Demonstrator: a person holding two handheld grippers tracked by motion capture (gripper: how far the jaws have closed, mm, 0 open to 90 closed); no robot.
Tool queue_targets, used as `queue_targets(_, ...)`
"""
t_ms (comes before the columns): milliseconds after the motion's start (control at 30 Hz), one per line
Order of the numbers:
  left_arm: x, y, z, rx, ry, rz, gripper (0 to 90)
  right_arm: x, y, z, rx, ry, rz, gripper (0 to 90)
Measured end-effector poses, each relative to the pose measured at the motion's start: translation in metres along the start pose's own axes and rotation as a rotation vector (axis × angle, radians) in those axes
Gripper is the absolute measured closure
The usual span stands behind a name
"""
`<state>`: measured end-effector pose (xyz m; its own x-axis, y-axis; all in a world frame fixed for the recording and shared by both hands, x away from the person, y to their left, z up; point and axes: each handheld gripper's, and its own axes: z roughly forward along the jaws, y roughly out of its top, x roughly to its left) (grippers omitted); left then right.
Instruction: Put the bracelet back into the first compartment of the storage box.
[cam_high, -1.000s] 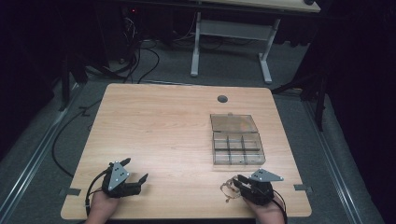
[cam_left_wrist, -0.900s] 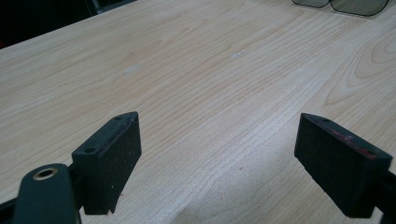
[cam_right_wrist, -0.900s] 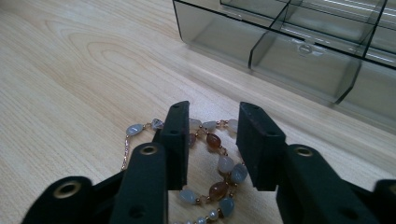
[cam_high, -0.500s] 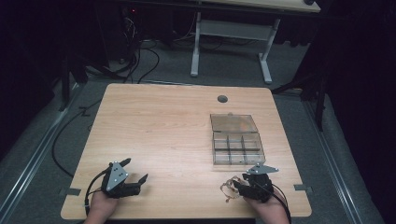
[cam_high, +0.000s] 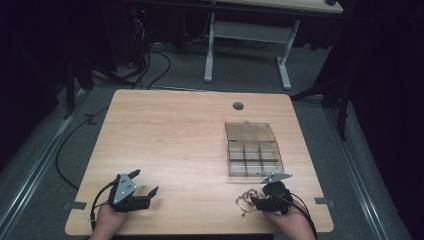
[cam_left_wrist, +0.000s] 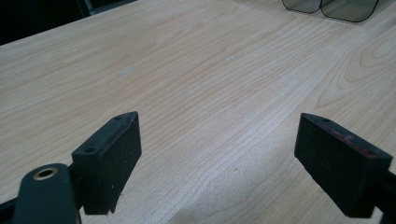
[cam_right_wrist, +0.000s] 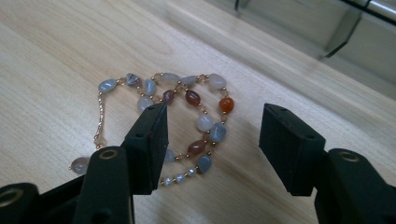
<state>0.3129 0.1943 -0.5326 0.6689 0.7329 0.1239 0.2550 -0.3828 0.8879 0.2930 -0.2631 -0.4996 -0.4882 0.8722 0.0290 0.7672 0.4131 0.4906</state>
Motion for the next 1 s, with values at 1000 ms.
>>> queue_targets(1000,0.001,0.0,0.0,0.002,-0.005,-0.006,15.4,0.008,0.025,0.0,0.296,0.069,-0.05,25.6)
